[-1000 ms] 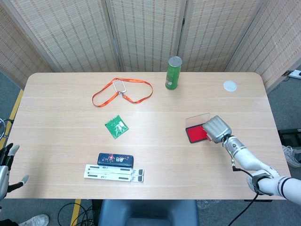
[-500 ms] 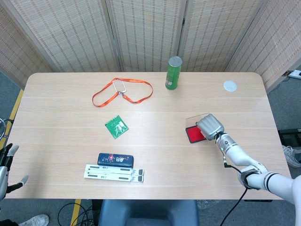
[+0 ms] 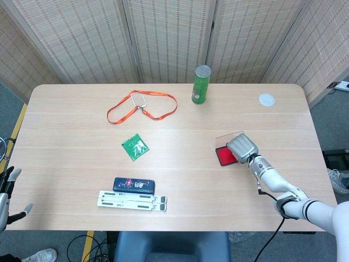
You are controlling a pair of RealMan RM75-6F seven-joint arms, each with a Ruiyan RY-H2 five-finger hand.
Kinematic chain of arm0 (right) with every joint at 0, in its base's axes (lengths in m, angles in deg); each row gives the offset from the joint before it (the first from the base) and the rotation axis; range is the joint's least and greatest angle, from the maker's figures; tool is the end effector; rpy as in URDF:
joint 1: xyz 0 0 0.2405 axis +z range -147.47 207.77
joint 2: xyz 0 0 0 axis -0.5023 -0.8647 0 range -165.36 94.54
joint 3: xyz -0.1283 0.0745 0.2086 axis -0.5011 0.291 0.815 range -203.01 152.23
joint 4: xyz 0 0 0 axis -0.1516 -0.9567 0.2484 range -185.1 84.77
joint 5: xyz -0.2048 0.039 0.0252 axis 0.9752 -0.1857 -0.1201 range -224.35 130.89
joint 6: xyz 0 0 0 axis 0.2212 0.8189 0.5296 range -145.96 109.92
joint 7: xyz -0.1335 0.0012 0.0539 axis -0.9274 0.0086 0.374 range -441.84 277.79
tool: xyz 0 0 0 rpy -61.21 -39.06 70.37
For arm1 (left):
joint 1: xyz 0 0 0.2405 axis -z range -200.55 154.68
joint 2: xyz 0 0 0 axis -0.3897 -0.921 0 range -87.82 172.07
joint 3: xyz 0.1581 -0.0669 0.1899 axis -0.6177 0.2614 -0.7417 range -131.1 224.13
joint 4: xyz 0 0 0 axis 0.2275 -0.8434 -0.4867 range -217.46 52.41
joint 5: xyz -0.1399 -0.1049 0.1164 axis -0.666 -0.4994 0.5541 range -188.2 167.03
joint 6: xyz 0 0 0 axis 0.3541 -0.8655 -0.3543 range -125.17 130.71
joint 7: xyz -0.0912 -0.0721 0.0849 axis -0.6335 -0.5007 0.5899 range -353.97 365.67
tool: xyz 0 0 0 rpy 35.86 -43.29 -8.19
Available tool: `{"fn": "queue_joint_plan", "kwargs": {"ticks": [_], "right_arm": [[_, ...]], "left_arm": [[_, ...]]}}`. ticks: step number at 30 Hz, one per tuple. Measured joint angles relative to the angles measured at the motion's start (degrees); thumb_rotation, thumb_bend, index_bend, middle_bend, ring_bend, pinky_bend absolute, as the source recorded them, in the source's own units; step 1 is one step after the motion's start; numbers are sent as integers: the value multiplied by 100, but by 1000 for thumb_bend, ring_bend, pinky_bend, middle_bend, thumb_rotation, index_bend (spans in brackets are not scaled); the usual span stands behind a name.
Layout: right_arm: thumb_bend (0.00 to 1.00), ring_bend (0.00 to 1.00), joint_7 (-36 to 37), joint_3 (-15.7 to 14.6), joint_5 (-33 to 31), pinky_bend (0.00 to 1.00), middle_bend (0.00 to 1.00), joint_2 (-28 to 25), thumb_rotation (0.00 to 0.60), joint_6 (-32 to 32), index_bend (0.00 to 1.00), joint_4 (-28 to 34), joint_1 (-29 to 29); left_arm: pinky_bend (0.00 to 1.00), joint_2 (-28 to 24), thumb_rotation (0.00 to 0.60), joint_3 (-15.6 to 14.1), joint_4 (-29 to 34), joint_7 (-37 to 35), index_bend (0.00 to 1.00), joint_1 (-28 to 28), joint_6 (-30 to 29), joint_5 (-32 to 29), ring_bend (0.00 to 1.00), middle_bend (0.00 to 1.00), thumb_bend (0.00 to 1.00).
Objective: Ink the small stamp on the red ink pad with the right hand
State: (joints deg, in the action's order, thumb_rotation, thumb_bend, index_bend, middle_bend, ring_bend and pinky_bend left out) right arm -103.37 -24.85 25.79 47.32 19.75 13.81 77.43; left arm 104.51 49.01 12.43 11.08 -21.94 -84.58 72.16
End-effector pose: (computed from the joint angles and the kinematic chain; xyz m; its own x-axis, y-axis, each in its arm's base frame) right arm -0.2440 -0.3922 0.0176 0.8777 -0.2395 0.4152 -0.4780 -0.5011 0.7214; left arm -0.3215 0.1576 0.1718 0.4622 0.0057 0.8868 0.8815 0.1064 -0.4601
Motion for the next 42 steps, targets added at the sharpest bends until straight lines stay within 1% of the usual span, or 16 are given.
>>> {"fn": "queue_joint_plan", "kwargs": {"ticks": [11,16,19,25,27,30,35,42], "right_arm": [[275,903,30,-20,65,842,1000,90,600,4,891,-158,-32],[275,903,111,8,124,842,1000,-23,600,139,891,9,-70],[278,903,152,34,201,841,1000,-241,600,316,891,318,-112],[277,903,121,69,372,842,1000,-895,600,799,891,1314,-269],[276,903,101,52,421,841,1000,-1122,600,893,891,1674,-337],[275,903,58,-41,535,842,1000,-1352,600,974,891,2034,-449],[273,903,62,-243,735,841,1000,-1298,600,939,891,2108,-553],[272,903,40,-376,897,841,1000,-915,600,771,891,1787,-566]], "left_arm": [[269,5,600,0,-8,15,0,-3,-3,3,98,72,230],[269,2,600,6,-5,14,0,-12,-31,5,98,72,230],[269,4,600,9,-4,22,0,-21,-55,14,98,72,231],[269,35,600,-2,-4,109,0,-8,-19,10,98,72,230],[269,57,600,-4,-6,156,0,4,4,1,98,72,230],[269,81,600,-2,-15,204,0,17,29,-18,98,72,230],[269,91,600,-7,-27,219,0,30,56,-22,98,72,230],[269,58,600,-14,-8,153,0,2,-11,29,98,72,231]]}}
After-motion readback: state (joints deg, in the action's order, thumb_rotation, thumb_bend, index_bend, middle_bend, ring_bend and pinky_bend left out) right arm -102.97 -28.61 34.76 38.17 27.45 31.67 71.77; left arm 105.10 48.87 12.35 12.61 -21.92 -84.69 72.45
